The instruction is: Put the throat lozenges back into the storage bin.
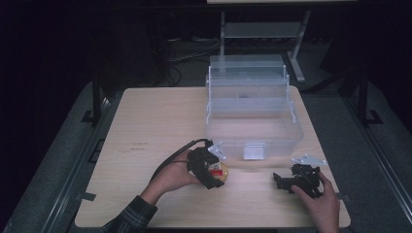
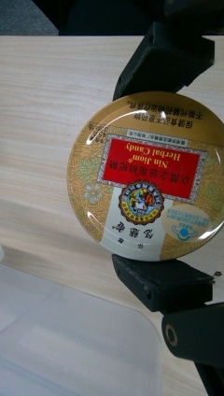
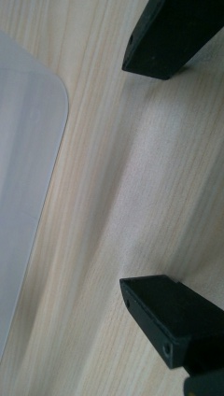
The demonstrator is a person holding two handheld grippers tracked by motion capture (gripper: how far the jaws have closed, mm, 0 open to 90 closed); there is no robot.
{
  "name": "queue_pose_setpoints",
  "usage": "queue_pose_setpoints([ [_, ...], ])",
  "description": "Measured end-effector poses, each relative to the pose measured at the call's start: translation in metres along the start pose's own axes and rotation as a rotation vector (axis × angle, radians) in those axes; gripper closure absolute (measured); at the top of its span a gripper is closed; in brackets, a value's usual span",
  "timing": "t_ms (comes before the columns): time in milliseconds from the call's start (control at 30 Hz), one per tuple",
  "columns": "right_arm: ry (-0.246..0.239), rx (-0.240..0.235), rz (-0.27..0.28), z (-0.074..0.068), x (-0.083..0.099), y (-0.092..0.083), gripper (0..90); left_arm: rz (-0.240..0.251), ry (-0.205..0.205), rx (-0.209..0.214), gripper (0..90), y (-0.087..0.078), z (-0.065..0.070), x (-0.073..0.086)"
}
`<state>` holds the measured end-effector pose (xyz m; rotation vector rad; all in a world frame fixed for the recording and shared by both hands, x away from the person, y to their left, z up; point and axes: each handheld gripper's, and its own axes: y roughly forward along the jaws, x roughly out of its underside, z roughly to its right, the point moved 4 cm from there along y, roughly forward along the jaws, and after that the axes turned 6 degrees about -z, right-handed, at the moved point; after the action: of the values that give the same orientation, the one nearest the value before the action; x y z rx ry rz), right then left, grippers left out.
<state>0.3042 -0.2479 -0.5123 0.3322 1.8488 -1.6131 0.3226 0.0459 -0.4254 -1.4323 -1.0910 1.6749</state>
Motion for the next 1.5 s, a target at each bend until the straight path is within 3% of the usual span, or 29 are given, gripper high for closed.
queue_pose_setpoints([
  [633, 0.000, -0.001, 0.000, 0.000, 0.000, 0.000, 0.0, 0.032, -0.006, -0.010, 19.6, -0.019, -0.012, -0.009],
  [1100, -0.001, 0.000, 0.001, 0.000, 0.000, 0.000, 0.0, 0.029, 0.004, -0.026, 19.7, -0.033, -0.023, -0.018],
  [1500, -0.001, -0.001, 0.000, 0.000, 0.000, 0.000, 0.0, 0.038, -0.015, -0.034, 19.6, -0.040, -0.034, -0.024],
])
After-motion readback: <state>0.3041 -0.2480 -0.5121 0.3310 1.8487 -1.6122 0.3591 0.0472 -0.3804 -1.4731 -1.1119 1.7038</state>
